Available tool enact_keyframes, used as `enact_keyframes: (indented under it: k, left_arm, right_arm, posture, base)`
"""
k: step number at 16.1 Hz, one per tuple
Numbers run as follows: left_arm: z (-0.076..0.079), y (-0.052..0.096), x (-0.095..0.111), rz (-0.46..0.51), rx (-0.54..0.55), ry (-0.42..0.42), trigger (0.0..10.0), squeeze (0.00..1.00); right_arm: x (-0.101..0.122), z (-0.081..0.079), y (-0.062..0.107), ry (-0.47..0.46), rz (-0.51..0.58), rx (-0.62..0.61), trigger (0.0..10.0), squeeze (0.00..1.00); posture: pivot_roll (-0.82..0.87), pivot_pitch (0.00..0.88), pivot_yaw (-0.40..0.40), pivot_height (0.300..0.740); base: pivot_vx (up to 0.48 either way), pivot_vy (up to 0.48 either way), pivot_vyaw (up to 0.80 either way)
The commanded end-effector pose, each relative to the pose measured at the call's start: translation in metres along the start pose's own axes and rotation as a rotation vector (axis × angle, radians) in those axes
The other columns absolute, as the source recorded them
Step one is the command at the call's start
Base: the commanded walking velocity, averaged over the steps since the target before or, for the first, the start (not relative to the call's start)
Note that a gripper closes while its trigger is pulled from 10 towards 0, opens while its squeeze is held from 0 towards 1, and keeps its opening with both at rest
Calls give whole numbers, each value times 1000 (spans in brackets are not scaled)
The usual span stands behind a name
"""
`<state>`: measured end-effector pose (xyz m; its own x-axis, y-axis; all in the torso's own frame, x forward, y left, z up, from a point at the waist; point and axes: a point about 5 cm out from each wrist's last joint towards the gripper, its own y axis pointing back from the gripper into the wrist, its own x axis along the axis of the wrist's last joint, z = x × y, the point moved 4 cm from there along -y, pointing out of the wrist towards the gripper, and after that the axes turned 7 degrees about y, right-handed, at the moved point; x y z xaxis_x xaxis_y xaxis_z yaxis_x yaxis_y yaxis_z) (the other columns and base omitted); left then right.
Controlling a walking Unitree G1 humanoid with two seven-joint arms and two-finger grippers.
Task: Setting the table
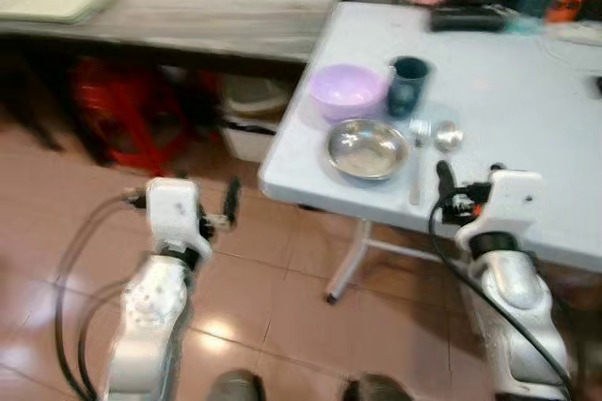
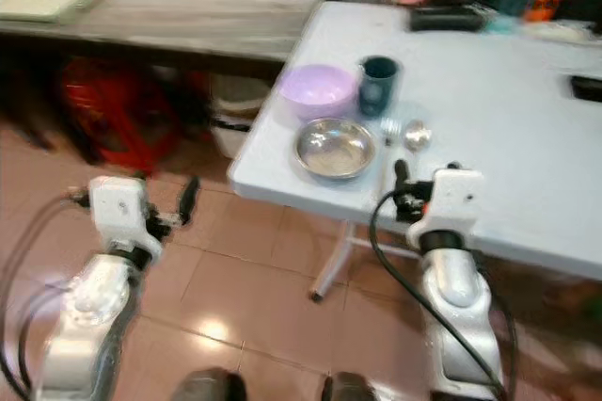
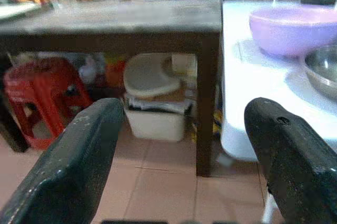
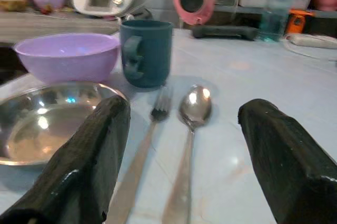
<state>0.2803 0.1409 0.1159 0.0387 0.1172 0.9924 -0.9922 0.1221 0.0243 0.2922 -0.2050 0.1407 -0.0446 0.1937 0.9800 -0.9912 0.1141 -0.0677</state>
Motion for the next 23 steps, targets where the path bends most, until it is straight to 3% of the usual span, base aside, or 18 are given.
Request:
enact_keyframes:
  k: [1,6,8,12,16,23]
  left_arm:
    - [-1,-1,9,29,-4,-18,10000,0]
    - [1,-2,16,48,-8,-10,10000,0]
    - [3,0,17,61,-14,16,10000,0]
    - [4,2,14,39,-27,-18,10000,0]
    - [9,5,14,26,-68,-23,10000,0]
    - [11,5,14,22,-82,-16,10000,0]
  right_arm:
    - [5,-2,1,-4,16,0,10000,0]
    - [4,-2,8,-4,15,-9,10000,0]
    - [5,-1,8,-7,11,-19,10000,0]
    - [-3,-4,5,-72,-41,-31,10000,0]
    - [-9,-16,-4,-143,-91,12,10000,0]
    - [-15,-19,-7,-176,-128,38,10000,0]
  posture:
    - [13,103,43,740]
    - [13,108,43,740]
    - [12,116,40,740]
    - [23,142,34,740]
    - [35,159,44,740]
    - [35,163,44,740]
  base:
    - [386,0,750]
    - [394,0,131]
    - [0,0,0]
    - [0,0,0]
    - [0,0,0]
    - [0,0,0]
